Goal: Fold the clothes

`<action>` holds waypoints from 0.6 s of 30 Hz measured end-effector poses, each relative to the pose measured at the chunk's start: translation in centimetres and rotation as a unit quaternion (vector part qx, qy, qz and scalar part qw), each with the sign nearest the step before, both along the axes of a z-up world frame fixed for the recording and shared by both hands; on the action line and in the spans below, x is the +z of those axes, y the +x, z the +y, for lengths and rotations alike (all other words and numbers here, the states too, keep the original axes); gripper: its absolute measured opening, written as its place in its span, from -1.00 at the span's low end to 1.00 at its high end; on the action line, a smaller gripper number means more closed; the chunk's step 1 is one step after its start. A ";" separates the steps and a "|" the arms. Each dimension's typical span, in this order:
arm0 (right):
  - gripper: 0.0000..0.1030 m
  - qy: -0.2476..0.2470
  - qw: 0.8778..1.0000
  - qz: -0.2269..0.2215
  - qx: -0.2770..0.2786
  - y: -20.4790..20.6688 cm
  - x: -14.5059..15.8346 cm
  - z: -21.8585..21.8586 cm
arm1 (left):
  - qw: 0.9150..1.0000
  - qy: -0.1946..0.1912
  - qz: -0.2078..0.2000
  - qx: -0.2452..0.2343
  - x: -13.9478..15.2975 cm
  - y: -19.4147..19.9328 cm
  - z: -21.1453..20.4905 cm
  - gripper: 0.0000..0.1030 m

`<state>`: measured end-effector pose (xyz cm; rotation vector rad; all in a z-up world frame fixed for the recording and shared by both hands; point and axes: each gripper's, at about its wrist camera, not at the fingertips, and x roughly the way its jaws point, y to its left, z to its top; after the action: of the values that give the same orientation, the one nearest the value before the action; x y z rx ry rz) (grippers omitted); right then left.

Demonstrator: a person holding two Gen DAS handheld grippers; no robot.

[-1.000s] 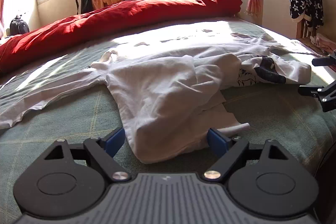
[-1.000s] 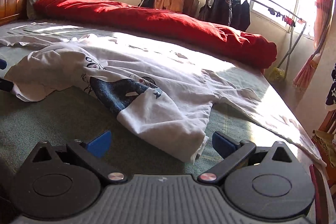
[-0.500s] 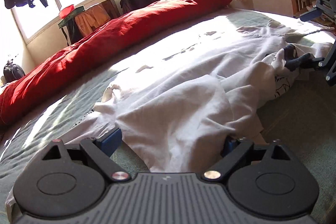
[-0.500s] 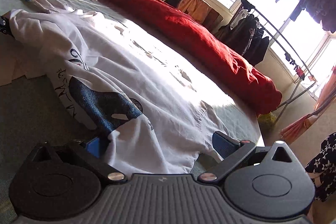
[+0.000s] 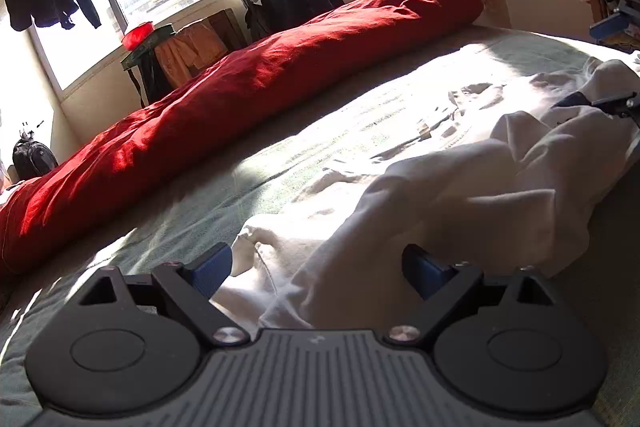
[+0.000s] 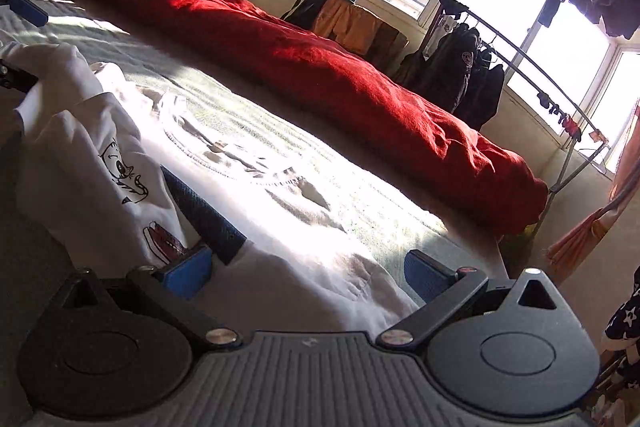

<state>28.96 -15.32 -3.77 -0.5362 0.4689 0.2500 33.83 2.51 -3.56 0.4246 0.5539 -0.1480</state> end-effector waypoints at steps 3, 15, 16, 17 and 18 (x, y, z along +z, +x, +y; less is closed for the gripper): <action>1.00 0.025 0.999 0.028 -0.015 1.9 -0.8 -0.4 | 1.000 -0.018 0.017 0.008 -1.0 1.5 0.5 0.80; 1.00 0.039 0.998 -0.007 0.043 -5.8 3.7 -1.2 | 0.999 0.003 -0.026 -0.045 2.9 -5.5 0.4 0.73; 1.00 0.034 0.998 -0.004 0.046 -6.3 3.8 -1.0 | 0.998 0.010 -0.026 -0.056 3.1 -6.3 0.0 0.72; 1.00 0.027 0.998 -0.003 0.052 -7.0 3.9 -0.8 | 0.997 0.020 -0.026 -0.067 3.2 -7.0 -0.5 0.68; 1.00 0.020 0.998 0.001 0.058 -7.7 3.9 -0.5 | 0.996 0.035 -0.024 -0.079 3.2 -7.7 -1.1 0.54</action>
<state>21.29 -15.84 0.08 -0.5248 0.4345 0.3706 26.15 1.39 -0.40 0.5389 0.4788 -0.2708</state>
